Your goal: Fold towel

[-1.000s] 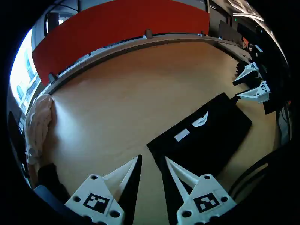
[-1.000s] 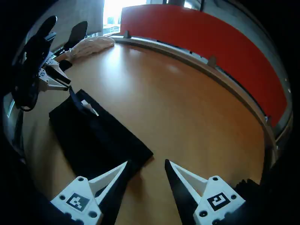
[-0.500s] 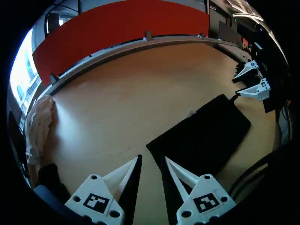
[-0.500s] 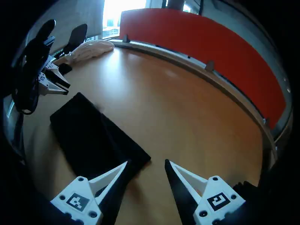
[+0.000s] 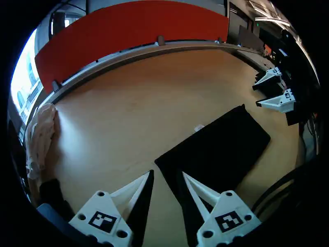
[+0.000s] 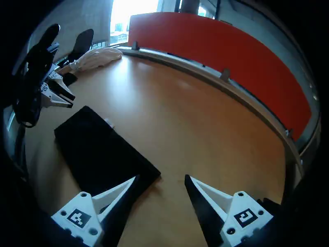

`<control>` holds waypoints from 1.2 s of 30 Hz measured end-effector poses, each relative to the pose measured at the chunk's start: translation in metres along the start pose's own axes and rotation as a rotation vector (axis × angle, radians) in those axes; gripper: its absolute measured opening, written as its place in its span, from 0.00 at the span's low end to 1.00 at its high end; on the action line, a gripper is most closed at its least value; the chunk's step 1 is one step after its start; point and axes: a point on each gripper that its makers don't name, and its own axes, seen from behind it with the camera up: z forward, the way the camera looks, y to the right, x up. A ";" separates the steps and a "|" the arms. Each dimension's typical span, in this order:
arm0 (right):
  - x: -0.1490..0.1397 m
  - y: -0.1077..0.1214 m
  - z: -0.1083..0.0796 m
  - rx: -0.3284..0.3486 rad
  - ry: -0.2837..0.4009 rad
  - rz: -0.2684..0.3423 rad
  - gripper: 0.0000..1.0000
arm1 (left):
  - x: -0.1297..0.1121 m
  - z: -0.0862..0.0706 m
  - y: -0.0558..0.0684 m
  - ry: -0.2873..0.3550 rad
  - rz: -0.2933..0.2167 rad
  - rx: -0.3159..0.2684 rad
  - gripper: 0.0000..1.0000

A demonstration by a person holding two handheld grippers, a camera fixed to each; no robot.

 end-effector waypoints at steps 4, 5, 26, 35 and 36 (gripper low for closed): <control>-0.003 -0.002 -0.002 0.003 -0.002 0.003 0.83 | 0.000 -0.002 -0.003 0.008 0.007 0.018 0.35; -0.004 -0.003 -0.002 0.004 -0.003 0.004 0.83 | 0.000 -0.002 -0.003 0.010 0.010 0.022 0.33; -0.029 -0.049 -0.028 0.055 -0.006 0.035 0.84 | -0.024 -0.032 0.021 -0.004 -0.033 -0.022 0.44; -0.046 -0.063 -0.038 0.068 -0.022 0.047 0.84 | -0.046 -0.050 0.023 -0.005 -0.091 0.003 0.44; -0.047 -0.064 -0.039 0.069 -0.023 0.048 0.84 | -0.048 -0.052 0.023 -0.006 -0.096 0.006 0.44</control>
